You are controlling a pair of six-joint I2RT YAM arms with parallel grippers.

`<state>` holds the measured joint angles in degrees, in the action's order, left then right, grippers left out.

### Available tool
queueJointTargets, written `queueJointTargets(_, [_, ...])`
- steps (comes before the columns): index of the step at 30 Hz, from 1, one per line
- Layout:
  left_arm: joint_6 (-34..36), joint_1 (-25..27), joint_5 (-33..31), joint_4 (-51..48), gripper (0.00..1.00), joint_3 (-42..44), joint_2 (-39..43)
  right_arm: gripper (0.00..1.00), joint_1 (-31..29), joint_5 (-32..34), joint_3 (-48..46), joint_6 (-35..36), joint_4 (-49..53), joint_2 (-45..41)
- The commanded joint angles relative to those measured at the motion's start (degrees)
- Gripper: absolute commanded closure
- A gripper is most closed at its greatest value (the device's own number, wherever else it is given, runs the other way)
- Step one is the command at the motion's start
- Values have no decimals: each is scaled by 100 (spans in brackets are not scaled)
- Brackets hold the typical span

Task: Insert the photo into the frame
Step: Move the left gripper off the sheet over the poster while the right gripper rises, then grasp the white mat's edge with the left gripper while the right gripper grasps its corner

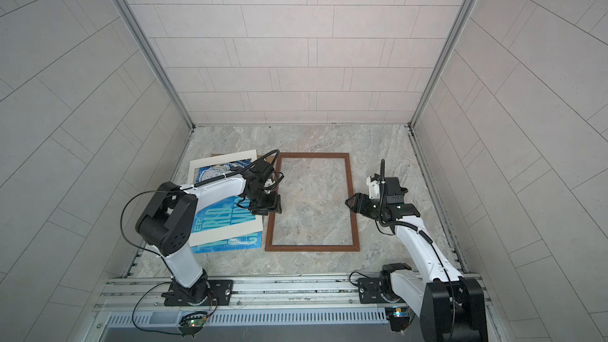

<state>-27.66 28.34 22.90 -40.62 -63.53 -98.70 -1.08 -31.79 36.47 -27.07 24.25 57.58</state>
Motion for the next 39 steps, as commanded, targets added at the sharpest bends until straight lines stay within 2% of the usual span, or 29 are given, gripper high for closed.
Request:
queueJointTargets(1, [255,-356,-368,-935,37,-260,857,32,-127,-87,384,53,169,-90])
queueJointTargets(4, [61,-686,-650,-1198,43,7,1420,33,-752,-178,373,-524,-270,-120])
queueJointTargets(8, [-439,-870,-1180,-1073,50,708,2139,33,-2193,381,408,-1090,-803,-74])
queueJointTargets(12, [-812,-929,-1441,-858,58,1381,2712,34,-3646,826,641,-1421,-1236,376])
queueJointTargets(15, [-1072,-962,-1857,-747,67,1764,3071,35,-4271,975,841,-1525,-1490,887])
queueJointTargets(19, [-1231,-1006,-2138,-544,77,2091,3294,37,-4714,861,1082,-1724,-1973,1702])
queueJointTargets(23, [-1321,-1062,-2053,-133,81,2426,3247,41,-5050,633,1615,-1892,-2337,2657])
queueJointTargets(30, [-1312,-1306,-1693,297,90,2725,3052,45,-5305,143,3007,-1837,-2006,4352])
queueJointTargets(39, [-1434,-1318,-1448,811,95,3312,3120,45,-5350,148,3405,-1837,-1865,5179])
